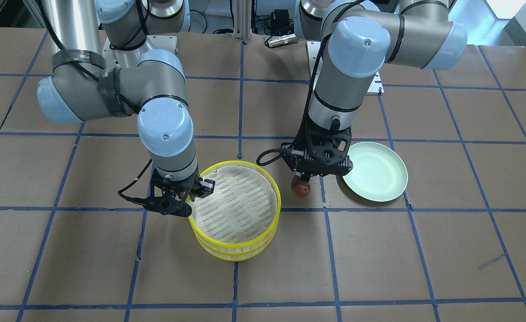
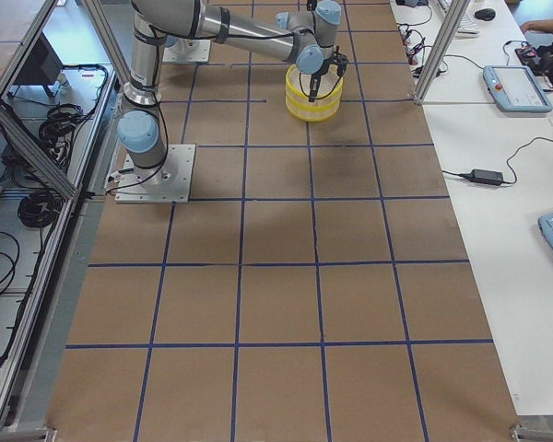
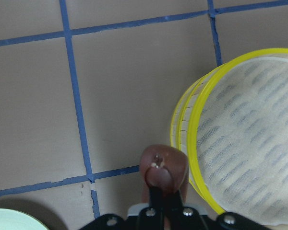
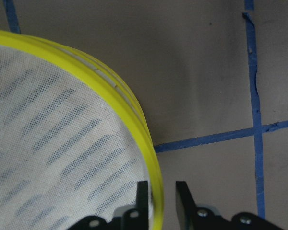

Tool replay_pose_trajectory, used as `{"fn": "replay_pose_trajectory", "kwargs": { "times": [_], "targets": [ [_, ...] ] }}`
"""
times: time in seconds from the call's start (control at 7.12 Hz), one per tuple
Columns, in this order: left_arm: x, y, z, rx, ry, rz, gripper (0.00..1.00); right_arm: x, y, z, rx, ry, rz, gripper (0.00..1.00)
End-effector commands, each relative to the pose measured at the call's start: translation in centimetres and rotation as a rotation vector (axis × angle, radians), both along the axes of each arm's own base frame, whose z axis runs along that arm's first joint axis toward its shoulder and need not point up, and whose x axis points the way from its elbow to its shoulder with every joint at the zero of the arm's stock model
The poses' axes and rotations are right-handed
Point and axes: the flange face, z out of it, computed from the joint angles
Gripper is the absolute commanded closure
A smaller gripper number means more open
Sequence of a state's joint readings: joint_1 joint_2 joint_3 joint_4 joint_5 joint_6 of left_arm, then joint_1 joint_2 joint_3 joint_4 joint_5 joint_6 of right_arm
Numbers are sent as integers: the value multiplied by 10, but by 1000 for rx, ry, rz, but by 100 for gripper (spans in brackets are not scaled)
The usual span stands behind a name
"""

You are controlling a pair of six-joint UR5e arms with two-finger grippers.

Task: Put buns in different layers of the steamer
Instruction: 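Open right gripper and raise it off the steamer rim while left gripper holds the bun, then lower the brown bun into the top tier and open left gripper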

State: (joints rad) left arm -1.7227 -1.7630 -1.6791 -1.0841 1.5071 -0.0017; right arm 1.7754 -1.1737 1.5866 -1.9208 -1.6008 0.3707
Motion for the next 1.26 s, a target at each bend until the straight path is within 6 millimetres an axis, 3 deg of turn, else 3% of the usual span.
{"fn": "replay_pose_trajectory", "kwargs": {
  "times": [0.0,0.14,0.28,0.42,0.56,0.7,0.84,0.98,1.12],
  "targets": [
    [-7,0,0,5,20,30,94,-84,4,73,33,-94,-20,28],
    [-21,3,-3,17,61,77,94,-122,24,125,2,-95,29,27],
    [-40,5,-5,0,90,101,94,-140,35,168,-22,-93,67,27],
    [-52,5,-12,-4,105,132,94,-141,49,213,-6,-78,81,27],
    [-68,9,-20,14,115,174,94,-140,65,242,0,-76,125,24],
    [-78,12,-23,16,126,205,77,-150,68,247,0,-39,233,16],
    [-78,12,-24,15,129,220,1,-152,68,247,3,-27,249,11],
    [-79,10,-21,-1,138,221,0,-145,68,250,-15,-47,247,1],
    [-80,11,-22,8,152,218,0,-141,69,247,-18,-61,192,1]
  ]
}}
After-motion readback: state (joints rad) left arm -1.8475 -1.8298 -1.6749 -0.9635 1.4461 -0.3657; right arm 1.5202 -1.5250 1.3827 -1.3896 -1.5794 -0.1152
